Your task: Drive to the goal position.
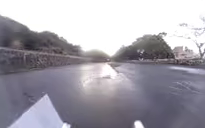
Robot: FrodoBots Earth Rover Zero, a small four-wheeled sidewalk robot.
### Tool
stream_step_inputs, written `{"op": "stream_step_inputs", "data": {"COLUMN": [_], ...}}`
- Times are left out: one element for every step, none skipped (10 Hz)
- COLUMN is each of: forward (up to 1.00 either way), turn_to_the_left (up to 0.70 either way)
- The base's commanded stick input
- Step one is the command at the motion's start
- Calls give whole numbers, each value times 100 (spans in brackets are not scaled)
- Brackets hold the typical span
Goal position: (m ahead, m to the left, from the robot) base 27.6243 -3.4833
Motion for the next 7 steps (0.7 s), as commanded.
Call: {"op": "stream_step_inputs", "data": {"forward": [50, 50, 50, 50, 50, 50, 50], "turn_to_the_left": [0, 0, 0, 0, 0, 0, 0]}}
